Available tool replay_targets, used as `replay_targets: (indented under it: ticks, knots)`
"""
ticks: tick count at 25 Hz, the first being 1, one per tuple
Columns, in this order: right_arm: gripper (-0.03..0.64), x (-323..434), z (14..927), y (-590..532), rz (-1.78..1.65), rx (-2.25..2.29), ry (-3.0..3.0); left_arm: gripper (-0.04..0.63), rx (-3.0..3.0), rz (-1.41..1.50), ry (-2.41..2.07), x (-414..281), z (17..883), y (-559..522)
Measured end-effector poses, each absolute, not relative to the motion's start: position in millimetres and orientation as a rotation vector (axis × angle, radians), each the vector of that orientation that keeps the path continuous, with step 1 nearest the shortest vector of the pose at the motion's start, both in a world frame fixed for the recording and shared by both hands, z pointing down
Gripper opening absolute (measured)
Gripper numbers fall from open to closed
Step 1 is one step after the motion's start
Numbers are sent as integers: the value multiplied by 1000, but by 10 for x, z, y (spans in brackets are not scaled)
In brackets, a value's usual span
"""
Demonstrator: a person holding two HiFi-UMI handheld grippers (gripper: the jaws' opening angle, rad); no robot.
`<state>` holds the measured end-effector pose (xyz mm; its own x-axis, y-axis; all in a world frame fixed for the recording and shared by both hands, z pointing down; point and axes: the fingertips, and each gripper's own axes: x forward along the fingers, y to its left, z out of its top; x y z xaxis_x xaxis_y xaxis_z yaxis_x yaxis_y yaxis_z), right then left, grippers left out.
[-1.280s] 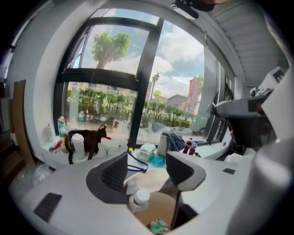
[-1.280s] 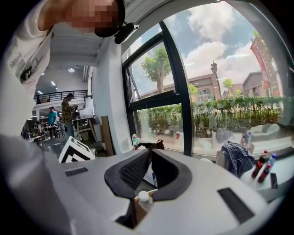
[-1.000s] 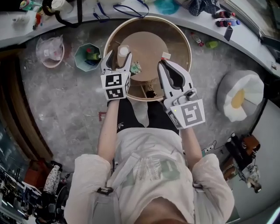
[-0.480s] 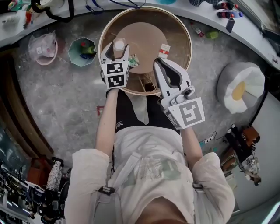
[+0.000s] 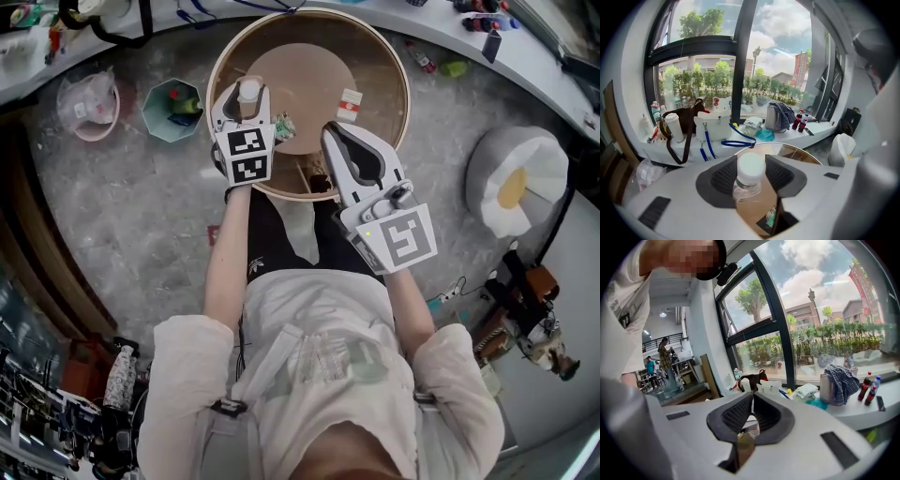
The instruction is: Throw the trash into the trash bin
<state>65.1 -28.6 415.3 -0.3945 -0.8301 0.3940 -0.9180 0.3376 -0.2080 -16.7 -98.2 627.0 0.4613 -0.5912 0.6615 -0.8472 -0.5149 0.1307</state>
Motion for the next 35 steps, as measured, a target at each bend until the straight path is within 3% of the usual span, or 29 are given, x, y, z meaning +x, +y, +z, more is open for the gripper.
replay_targets:
  ticks: [6,24,35]
  knots:
    - [15,616,3951,-356,535,1610,-2402,193,2376,707,-1254,-157,5695,-1108]
    - [15,875,2410,-408,133,1866,-2518,193,2821,344,-1488,35,2779,-1108]
    - [15,1069,2174,-359,78,1937,-2531,193,2906,243,-1575,64,2145,-883]
